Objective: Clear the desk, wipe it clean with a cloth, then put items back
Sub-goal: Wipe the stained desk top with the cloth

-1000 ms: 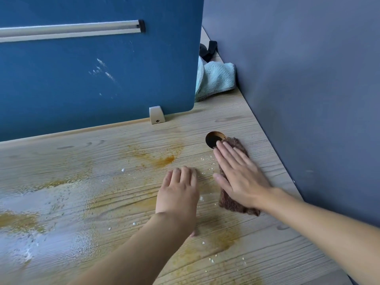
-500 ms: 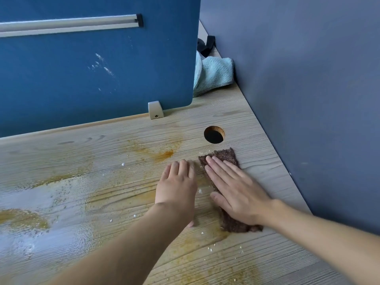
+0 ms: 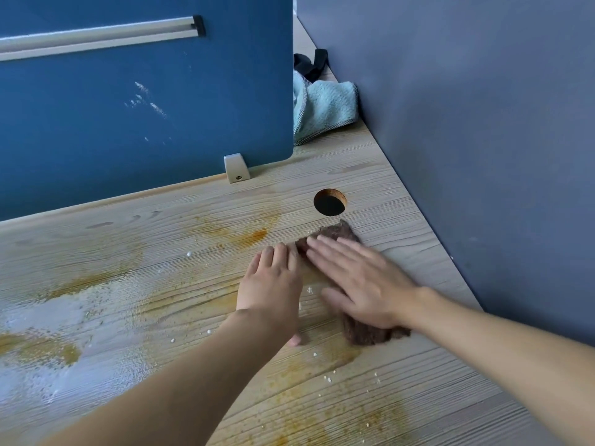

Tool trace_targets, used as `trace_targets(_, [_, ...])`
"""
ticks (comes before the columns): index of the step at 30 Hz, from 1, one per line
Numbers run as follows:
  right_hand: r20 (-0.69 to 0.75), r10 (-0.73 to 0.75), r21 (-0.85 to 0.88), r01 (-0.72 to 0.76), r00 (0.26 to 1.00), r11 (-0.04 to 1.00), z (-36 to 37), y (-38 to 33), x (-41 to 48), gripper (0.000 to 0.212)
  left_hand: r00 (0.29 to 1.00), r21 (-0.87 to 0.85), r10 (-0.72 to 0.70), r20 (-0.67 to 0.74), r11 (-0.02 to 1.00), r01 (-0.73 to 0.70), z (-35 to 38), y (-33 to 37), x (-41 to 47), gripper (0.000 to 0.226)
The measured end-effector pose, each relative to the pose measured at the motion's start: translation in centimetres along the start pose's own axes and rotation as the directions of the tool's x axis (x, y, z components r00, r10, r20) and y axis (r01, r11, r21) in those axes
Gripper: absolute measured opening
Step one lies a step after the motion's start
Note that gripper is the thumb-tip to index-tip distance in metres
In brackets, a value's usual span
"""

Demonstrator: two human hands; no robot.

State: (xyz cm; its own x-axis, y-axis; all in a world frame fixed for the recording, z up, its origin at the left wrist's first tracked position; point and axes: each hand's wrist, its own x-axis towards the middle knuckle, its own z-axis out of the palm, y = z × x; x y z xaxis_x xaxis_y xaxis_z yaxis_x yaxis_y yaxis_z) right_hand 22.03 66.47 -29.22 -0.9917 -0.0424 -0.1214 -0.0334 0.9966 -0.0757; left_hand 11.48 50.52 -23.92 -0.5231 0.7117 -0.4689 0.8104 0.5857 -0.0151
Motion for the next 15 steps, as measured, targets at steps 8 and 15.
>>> trace_targets(8, [-0.069, 0.304, 0.022, -0.303, 0.95, 0.953, 0.4, 0.1, 2.5, 0.073, 1.0, -0.013, -0.007, -0.014, 1.0, 0.007, 0.0, 0.1, -0.1, 0.148])
trace_targets(15, [-0.044, 0.242, 0.007, -0.242, 0.969, 0.97, 0.1, 2.0, 1.5, 0.07, 1.0, 0.0, -0.008, -0.002, 1.0, 0.008, 0.1, 0.1, -0.1, 0.15])
